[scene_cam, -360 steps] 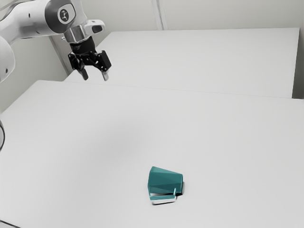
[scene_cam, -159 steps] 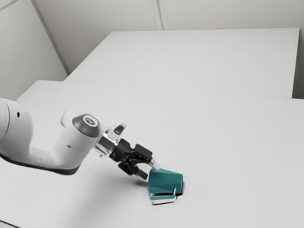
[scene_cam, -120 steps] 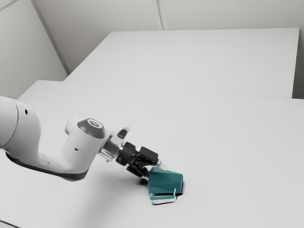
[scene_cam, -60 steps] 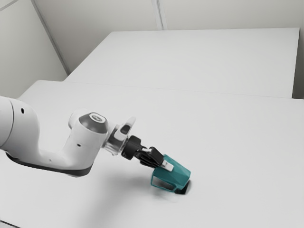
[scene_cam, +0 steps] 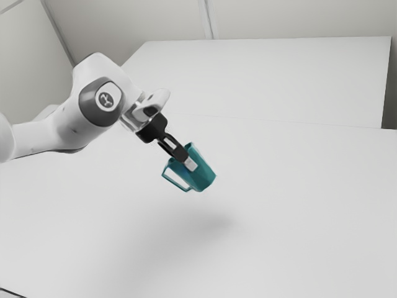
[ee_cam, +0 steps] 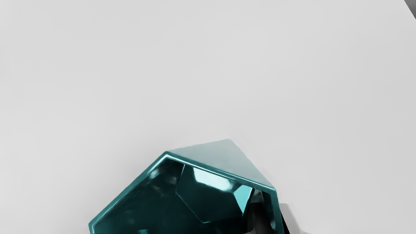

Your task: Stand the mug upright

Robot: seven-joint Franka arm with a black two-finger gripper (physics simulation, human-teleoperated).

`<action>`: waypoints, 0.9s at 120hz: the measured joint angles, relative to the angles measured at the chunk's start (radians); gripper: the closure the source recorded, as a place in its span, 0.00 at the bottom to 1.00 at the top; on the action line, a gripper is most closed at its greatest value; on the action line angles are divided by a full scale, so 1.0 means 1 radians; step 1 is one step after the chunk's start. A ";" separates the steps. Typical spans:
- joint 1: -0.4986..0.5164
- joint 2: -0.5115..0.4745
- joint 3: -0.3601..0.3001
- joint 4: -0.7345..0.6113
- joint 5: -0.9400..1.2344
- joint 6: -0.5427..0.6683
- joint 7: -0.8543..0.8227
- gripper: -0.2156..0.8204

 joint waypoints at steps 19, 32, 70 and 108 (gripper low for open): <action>0.008 0.024 0.059 0.085 0.320 -0.060 -0.151 0.96; 0.013 0.059 0.071 0.143 0.455 -0.089 -0.236 0.96; 0.068 0.206 0.074 0.161 0.624 -0.027 -0.414 0.96; 0.038 0.288 0.076 0.099 0.658 0.110 -0.531 0.96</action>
